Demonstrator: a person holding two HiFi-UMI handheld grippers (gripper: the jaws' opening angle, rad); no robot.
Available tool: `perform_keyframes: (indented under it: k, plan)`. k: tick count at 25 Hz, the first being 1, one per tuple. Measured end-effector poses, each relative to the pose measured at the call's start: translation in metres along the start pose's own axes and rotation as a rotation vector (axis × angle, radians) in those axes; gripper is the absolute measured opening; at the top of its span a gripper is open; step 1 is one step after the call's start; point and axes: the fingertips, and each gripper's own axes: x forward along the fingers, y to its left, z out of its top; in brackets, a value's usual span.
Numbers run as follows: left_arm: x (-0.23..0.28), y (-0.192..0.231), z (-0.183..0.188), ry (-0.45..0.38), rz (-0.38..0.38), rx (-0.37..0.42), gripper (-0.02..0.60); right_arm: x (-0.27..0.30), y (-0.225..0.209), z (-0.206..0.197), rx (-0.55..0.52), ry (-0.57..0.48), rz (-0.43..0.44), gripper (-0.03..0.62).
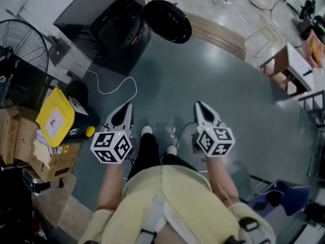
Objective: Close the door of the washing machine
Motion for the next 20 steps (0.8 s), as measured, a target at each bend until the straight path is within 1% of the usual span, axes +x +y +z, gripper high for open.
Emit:
perform_keyframes:
  k: [5, 9, 13, 20]
  plan:
    - [0.019, 0.021, 0.007, 0.007, 0.001, 0.027, 0.003, 0.033, 0.002, 0.004, -0.005, 0.014, 0.001, 0.006]
    - [0.039, 0.048, 0.022, 0.007, -0.004, 0.013, 0.003, 0.066, 0.014, 0.015, -0.041, 0.023, 0.012, 0.006]
    - [0.063, 0.074, 0.034, 0.027, -0.008, 0.022, 0.003, 0.1, 0.023, 0.032, -0.067, 0.02, 0.016, 0.006]
    - [0.097, 0.116, 0.054, 0.032, -0.039, -0.028, 0.003, 0.159, 0.042, 0.044, -0.07, 0.047, 0.038, 0.008]
